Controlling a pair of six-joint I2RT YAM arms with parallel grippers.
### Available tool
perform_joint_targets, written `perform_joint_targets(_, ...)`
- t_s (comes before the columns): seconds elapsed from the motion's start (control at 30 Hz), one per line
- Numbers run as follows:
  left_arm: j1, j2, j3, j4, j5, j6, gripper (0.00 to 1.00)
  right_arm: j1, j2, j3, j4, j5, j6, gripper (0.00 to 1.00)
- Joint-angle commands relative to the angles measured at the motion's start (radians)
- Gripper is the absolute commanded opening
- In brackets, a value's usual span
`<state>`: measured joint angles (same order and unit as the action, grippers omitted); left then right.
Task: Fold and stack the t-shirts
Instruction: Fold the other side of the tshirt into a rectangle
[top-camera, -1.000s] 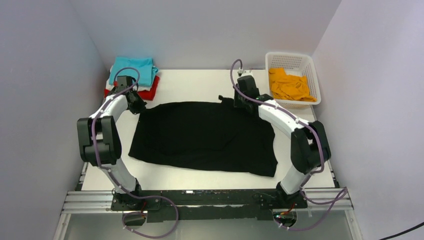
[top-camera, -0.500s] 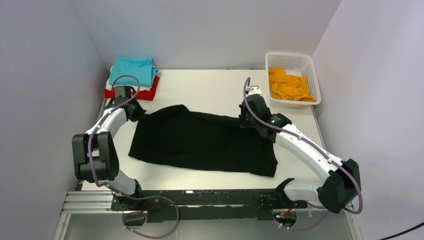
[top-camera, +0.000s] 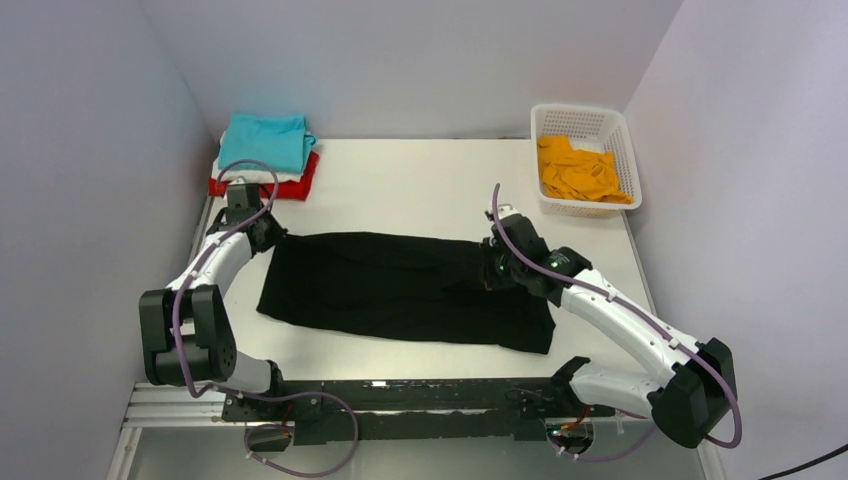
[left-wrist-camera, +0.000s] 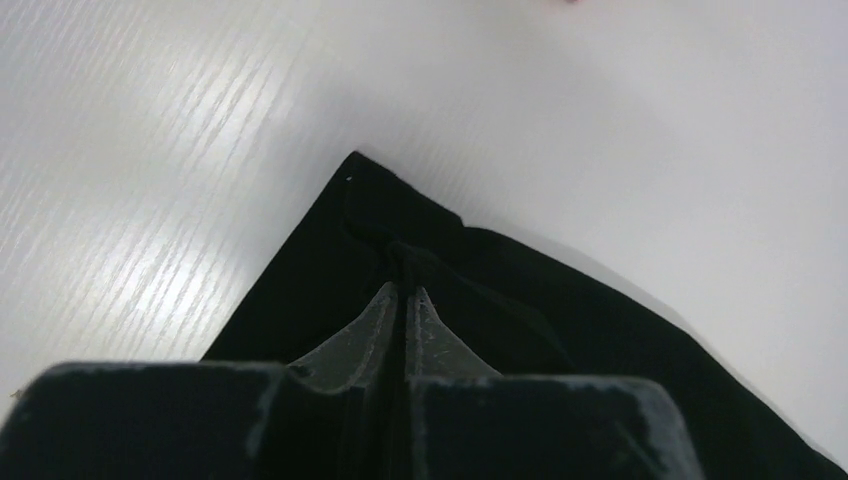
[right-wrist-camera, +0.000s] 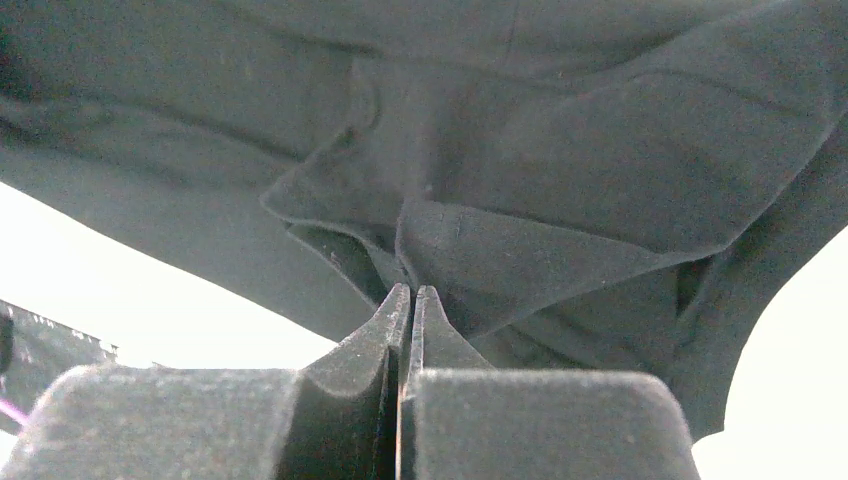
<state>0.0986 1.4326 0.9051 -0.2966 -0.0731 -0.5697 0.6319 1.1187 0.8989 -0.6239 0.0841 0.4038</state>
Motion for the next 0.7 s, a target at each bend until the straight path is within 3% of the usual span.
perform_joint_targets(0.0, 0.012, -0.026, -0.029, 0.036, -0.054, -0.019, 0.14, 0.026, -0.047, -0.078, -0.017, -0.09, 0.046, 0.0)
perform_joint_targets(0.07, 0.017, -0.035, -0.033, 0.015, -0.111, -0.04, 0.24, 0.035, -0.055, -0.113, -0.02, -0.147, 0.062, 0.04)
perform_joint_targets(0.13, 0.03, -0.043, -0.018, -0.021, -0.167, -0.064, 0.35, 0.051, -0.068, -0.142, -0.024, -0.199, 0.069, 0.16)
perform_joint_targets(0.17, 0.037, -0.046, -0.001, -0.043, -0.179, -0.067, 0.48, 0.058, -0.076, -0.155, -0.03, -0.228, 0.073, 0.35)
perform_joint_targets(0.2, 0.043, -0.045, 0.025, -0.087, -0.196, -0.071, 0.67, 0.064, -0.086, -0.166, -0.038, -0.254, 0.072, 0.43)
perform_joint_targets(0.27, 0.044, -0.037, 0.102, -0.166, -0.236, -0.09, 0.94, 0.066, -0.099, -0.159, -0.077, -0.256, 0.076, 0.74)
perform_joint_targets(0.33, 0.043, -0.033, 0.171, -0.243, -0.255, -0.109, 0.99, 0.066, -0.115, -0.127, -0.134, -0.198, 0.075, 0.98)
perform_joint_targets(0.47, 0.041, -0.053, 0.236, -0.267, -0.122, -0.093, 0.99, 0.067, -0.154, -0.058, -0.178, -0.021, 0.115, 1.0)
perform_joint_targets(0.67, -0.068, -0.033, 0.21, -0.111, 0.205, -0.029, 0.99, 0.058, -0.115, -0.057, -0.074, 0.094, 0.202, 1.0)
